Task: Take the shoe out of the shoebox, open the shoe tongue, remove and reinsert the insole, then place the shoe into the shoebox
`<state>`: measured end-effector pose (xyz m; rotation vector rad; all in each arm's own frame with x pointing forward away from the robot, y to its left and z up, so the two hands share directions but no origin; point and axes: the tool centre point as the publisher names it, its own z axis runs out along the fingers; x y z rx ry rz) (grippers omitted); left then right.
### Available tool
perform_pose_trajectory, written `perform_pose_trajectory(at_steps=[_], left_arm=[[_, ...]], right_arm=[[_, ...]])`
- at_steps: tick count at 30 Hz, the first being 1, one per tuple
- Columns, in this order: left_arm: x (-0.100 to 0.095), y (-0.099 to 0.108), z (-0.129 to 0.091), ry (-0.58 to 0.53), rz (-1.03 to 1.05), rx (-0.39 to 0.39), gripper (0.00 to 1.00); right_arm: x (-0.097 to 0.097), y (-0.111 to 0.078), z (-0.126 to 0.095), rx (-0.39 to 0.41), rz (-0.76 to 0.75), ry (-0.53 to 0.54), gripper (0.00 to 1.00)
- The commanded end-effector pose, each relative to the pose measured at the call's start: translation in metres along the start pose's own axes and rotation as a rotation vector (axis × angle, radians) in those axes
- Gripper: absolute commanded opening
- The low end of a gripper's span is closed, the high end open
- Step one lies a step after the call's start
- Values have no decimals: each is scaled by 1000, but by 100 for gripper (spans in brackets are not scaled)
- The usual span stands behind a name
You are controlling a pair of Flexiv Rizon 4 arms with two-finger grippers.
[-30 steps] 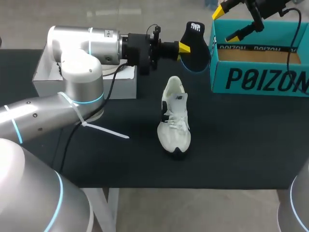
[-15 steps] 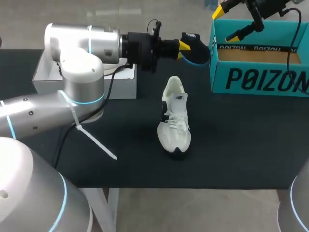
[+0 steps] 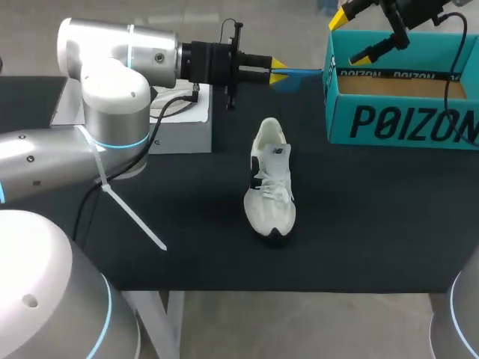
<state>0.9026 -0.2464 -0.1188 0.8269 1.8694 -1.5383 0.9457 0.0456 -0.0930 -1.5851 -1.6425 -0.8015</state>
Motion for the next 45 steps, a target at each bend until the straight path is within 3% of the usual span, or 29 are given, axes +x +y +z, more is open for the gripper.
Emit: perform_pose_trajectory(at_steps=[1,7,11,20,25,27,45], left_arm=[[-6,-3,-1,24,-604,105,0],[-13,-6,-2,-50,-1025,120,0],[-13,-9,-3,-43,-1251,73,0],[-5,-1,-7,-6,-1638,54,0],[-1,10,-5,59,-2025,176,0],[-4,14,-3,50,-2079,203,0],[-4,14,-3,50,-2079,203,0]], right_arm=[[0,-1,0,-1,1,-3,100],[0,-1,0,-1,1,-3,100],[0,-1,0,-1,1,-3,100],[0,-1,0,-1,1,-3,100],[0,-1,0,-1,1,-3,100],[0,-1,0,-1,1,-3,100],[0,-1,0,-1,1,-3,100]])
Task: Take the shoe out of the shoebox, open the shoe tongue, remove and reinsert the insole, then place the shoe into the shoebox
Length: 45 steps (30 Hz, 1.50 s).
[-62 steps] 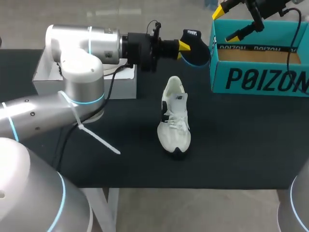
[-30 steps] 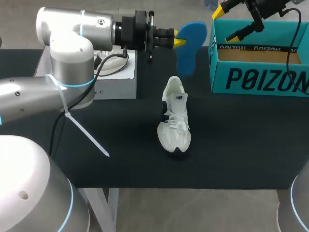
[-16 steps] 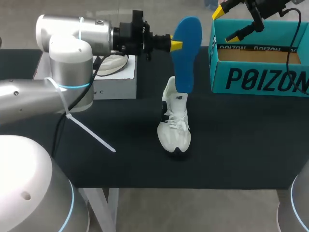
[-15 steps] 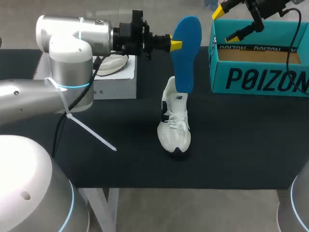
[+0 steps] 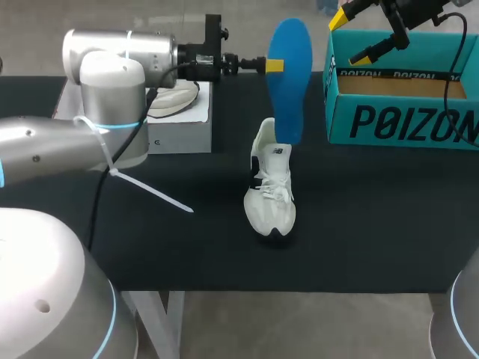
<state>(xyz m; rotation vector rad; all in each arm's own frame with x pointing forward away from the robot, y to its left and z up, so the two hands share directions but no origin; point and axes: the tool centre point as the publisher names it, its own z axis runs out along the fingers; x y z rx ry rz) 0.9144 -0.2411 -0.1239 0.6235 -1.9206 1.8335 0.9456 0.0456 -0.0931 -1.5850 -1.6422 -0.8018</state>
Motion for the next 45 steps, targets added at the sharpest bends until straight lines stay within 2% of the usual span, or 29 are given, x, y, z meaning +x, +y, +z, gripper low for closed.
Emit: perform_pose_trajectory(at_steps=[1,5,8,17,26,31,36,45], left_arm=[[-2,0,1,27,-590,49,0],[-2,0,1,27,-590,49,0],[-1,-5,3,68,-708,63,0],[-5,-2,12,83,-748,17,0],[-21,-11,21,143,-823,75,0],[-22,-13,29,136,-819,66,0],[-25,-17,33,157,-851,66,0],[-11,-24,28,160,-940,30,0]], right_arm=[[0,-1,0,-1,1,-3,100],[0,-1,0,-1,1,-3,100],[0,-1,0,-1,1,-3,100],[25,-8,-13,-55,14,-131,100],[44,-19,-19,-85,16,-270,100],[52,-23,-21,-95,6,-316,100],[63,-26,-19,-106,-18,-423,100],[74,-30,-18,-98,-38,-470,100]])
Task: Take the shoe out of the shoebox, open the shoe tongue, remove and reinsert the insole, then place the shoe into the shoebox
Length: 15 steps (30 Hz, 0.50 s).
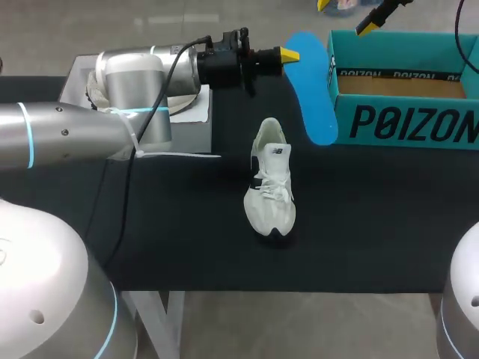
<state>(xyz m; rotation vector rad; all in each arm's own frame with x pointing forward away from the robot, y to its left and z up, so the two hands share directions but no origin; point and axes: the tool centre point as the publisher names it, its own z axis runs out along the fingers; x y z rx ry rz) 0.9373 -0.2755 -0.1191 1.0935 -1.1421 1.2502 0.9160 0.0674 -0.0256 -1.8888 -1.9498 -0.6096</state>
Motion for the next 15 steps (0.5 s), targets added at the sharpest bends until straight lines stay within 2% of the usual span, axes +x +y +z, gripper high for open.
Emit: perform_pose_trajectory(at_steps=[1,6,15], left_arm=[[9,0,-6,-22,0,-5,0],[19,-3,-10,-34,-14,-6,0],[19,-9,-12,-9,-73,-8,0]], right_arm=[[5,1,-3,1,-4,-61,100],[10,-3,-6,-1,-17,-94,100],[18,-13,-3,33,-25,-226,100]])
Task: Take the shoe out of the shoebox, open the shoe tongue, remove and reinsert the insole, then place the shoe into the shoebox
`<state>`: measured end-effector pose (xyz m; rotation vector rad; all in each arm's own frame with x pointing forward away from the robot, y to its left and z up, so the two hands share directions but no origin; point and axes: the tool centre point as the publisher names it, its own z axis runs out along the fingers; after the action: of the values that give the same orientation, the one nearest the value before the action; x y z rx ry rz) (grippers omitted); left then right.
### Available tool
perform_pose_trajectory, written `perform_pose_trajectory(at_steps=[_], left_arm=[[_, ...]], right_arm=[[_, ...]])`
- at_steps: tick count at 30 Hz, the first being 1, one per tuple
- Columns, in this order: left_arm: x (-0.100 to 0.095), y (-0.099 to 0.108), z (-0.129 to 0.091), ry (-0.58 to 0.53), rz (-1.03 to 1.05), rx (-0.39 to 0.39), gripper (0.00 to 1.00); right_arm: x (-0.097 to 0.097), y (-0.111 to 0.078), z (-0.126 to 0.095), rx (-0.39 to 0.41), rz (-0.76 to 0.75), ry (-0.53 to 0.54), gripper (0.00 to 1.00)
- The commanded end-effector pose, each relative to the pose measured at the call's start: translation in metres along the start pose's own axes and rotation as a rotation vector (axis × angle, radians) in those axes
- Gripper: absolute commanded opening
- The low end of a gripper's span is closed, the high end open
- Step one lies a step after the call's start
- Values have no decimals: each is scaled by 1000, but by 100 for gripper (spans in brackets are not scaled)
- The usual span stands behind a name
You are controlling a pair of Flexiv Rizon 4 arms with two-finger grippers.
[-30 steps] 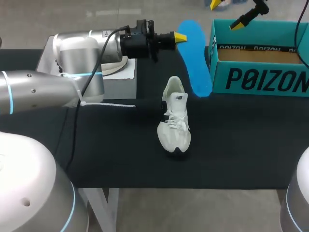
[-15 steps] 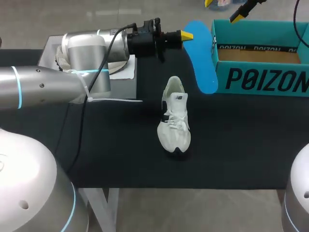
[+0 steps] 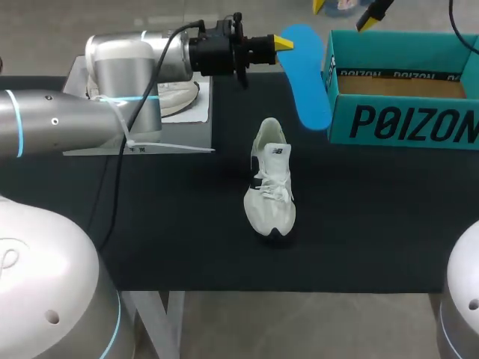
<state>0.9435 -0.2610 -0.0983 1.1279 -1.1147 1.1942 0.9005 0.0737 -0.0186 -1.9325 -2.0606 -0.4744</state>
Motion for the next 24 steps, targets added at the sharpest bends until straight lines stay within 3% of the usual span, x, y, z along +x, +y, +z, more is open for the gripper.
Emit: perform_pose_trajectory(at_steps=[1,16,17,18,19,20,23,24], left_arm=[[-3,-3,0,7,-26,-7,0],[-6,-6,11,11,-145,-100,0],[-6,-7,12,15,-157,-110,0],[-5,-8,12,20,-167,-116,0],[-5,-9,12,19,-170,-114,0],[-5,-10,12,13,-167,-114,0],[-3,-9,12,3,-150,-106,0],[-3,-8,11,-5,-141,-103,0]], right_arm=[[9,1,-1,4,8,-111,100],[10,1,1,-3,19,-108,100],[13,2,4,15,37,-160,100],[16,4,9,22,114,-286,100],[21,3,11,-34,183,-411,100],[31,-4,8,-31,140,-369,100],[43,-13,11,-28,163,-512,100],[44,-15,13,-4,161,-489,100]])
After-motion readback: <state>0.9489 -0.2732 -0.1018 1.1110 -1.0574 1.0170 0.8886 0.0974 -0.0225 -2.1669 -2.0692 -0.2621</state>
